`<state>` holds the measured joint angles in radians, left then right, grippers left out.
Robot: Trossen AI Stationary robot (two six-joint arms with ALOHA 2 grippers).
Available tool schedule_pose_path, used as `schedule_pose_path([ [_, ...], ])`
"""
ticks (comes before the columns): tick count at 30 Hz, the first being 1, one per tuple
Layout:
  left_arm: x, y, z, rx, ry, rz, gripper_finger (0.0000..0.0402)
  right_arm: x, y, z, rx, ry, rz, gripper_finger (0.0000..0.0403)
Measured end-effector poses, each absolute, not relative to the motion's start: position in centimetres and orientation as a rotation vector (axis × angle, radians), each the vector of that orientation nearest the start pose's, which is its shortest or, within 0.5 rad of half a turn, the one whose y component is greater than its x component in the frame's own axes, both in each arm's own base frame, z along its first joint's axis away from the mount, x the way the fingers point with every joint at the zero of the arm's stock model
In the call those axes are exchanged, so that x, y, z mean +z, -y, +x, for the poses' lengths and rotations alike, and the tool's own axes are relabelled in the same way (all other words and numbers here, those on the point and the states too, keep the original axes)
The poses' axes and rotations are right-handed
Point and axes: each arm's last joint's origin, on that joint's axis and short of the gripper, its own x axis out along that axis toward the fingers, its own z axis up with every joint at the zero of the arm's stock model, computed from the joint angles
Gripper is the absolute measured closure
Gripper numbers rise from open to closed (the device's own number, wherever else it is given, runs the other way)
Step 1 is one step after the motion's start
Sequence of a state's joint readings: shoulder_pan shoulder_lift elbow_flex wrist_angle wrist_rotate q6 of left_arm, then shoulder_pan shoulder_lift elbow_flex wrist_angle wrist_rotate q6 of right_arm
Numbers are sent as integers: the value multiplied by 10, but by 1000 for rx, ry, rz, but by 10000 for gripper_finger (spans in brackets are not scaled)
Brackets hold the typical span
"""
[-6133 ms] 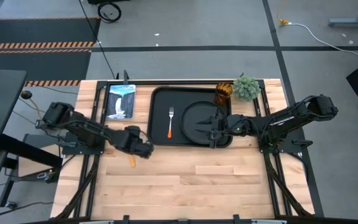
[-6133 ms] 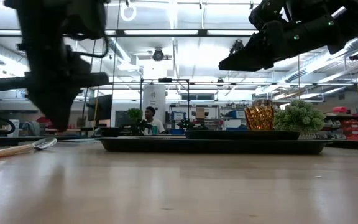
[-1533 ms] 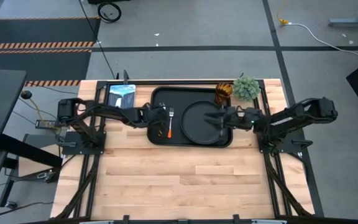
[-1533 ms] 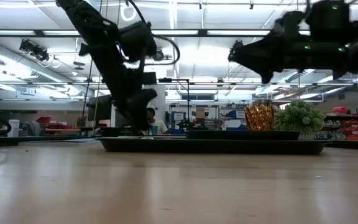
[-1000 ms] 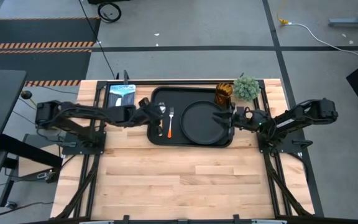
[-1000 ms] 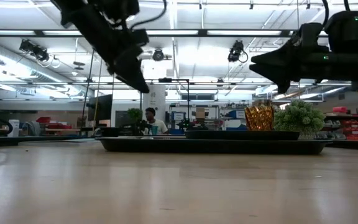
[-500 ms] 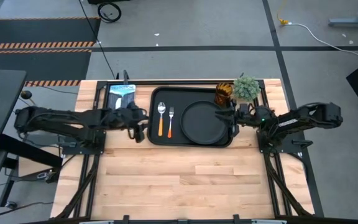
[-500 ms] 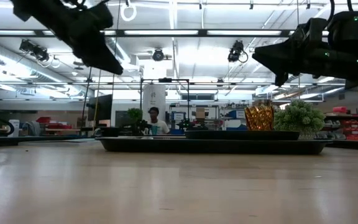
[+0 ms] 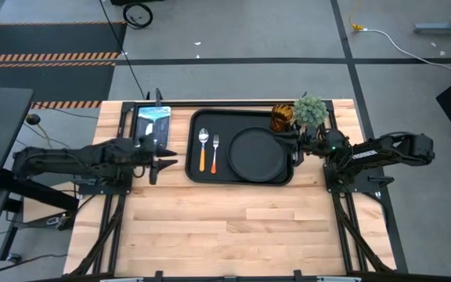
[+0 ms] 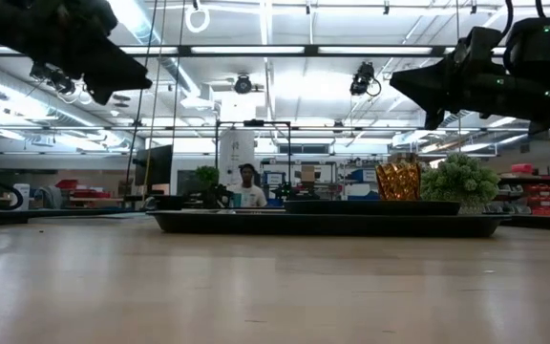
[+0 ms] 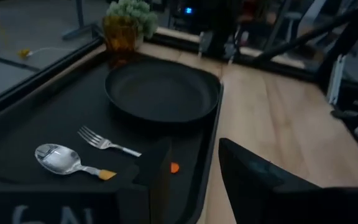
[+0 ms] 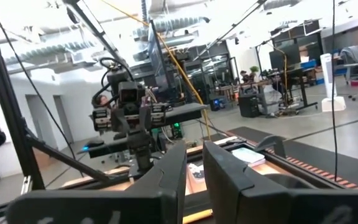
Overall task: Pick and place plate/cup/fork/spoon on tray
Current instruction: Return to Home Position
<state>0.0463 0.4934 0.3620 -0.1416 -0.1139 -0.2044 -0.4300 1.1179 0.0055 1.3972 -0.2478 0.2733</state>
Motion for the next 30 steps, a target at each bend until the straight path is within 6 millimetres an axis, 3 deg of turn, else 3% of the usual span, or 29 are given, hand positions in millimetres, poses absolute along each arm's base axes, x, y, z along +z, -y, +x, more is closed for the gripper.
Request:
schedule_pose_path([
  [18,225,-7,95,139,-106,-223,260,174,63,146,-175,290,220,344],
  [30,219,-6,89,145,-156,-224,260,173,63,146,-177,282,224,344],
])
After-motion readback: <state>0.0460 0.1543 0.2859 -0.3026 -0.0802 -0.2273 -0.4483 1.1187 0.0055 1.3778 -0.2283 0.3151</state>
